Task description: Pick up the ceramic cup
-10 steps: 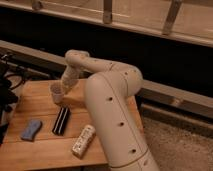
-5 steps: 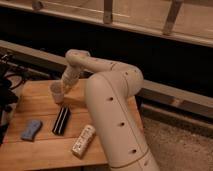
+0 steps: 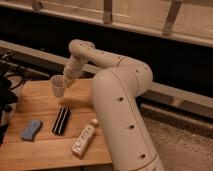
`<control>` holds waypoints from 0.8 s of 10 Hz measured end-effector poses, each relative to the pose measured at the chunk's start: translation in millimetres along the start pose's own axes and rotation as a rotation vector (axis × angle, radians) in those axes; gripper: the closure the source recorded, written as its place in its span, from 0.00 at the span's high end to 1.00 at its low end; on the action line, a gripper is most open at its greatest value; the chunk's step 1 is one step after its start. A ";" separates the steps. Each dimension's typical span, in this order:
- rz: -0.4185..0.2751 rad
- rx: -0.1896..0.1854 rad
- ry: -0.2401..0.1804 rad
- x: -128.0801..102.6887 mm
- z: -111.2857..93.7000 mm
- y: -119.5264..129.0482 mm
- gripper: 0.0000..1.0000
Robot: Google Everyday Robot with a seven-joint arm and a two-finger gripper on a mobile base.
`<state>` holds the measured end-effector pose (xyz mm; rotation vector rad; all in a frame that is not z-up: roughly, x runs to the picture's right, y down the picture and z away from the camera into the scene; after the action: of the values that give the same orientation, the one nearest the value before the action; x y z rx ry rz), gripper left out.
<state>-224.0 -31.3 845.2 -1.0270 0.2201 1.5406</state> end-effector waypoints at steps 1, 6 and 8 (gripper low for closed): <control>-0.011 -0.003 -0.003 2.3 -9.0 8.7 0.01; -0.029 -0.007 -0.014 12.0 -40.9 14.3 0.01; -0.038 -0.008 -0.015 14.9 -49.4 22.0 0.01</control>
<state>-218.3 -59.0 796.8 -1.0203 0.1832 1.5159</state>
